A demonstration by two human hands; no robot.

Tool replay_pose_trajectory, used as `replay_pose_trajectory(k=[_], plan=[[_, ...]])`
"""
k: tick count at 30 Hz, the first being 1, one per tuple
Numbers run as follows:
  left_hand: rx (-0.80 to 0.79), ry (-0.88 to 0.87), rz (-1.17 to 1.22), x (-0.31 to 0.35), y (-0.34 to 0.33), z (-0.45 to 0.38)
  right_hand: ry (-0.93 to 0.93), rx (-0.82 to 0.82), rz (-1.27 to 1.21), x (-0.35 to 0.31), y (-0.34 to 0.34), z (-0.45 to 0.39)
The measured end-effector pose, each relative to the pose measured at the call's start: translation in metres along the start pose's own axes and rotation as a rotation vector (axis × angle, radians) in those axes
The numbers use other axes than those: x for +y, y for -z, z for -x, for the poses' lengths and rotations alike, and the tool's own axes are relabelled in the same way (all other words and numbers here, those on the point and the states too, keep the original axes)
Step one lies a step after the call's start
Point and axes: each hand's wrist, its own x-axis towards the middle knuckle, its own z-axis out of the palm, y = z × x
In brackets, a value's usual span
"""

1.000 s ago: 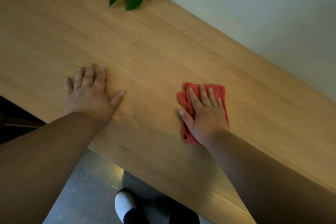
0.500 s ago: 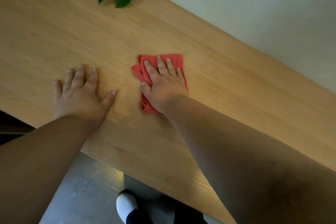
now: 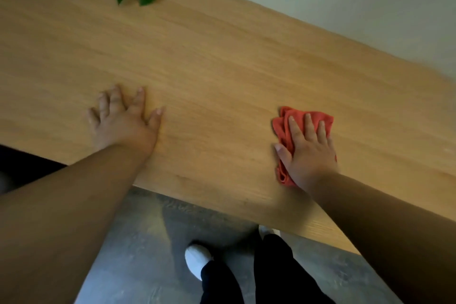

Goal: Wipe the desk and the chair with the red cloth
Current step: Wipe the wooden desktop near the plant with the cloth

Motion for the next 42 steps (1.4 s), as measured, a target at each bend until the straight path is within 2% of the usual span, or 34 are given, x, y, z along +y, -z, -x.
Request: replay_pose_trajectory(k=[4,7,10,13,16,19,25,28,32,37,40,42], plan=[[0.014,0.002,0.007,-0.005,-0.006,-0.002,0.202,0.012,-0.028,-0.073,-0.002,0.011],[0.005,0.0,-0.007,-0.003,-0.005,-0.002,0.284,0.028,-0.086,-0.142,0.0,0.001],[0.018,0.003,0.022,-0.002,-0.004,-0.002,0.321,0.033,-0.124,-0.212,0.002,-0.015],[-0.001,0.019,0.041,-0.002,-0.004,-0.004,0.317,0.029,-0.135,-0.254,0.001,-0.017],[-0.006,0.019,0.032,0.001,-0.003,-0.004,0.37,0.024,-0.134,-0.245,0.001,-0.014],[0.004,0.007,0.043,0.001,0.0,0.001,0.398,0.01,-0.129,-0.203,0.0,-0.003],[-0.014,0.009,0.023,0.002,0.005,0.006,0.119,0.009,-0.041,-0.056,-0.012,0.053],[-0.01,0.004,0.042,0.002,0.003,0.006,-0.025,-0.015,-0.042,-0.02,-0.017,0.074],[-0.031,0.006,0.047,0.001,0.004,0.003,-0.143,-0.026,-0.072,-0.044,-0.021,0.076],[-0.052,-0.042,0.172,-0.003,0.013,0.003,-0.026,0.014,-0.083,-0.123,-0.019,0.06],[-0.03,-0.021,0.395,-0.01,0.018,-0.002,0.062,0.026,-0.126,-0.184,-0.013,0.045],[-0.004,0.041,0.645,-0.016,0.02,-0.009,0.143,0.029,-0.163,-0.224,-0.011,0.033]])
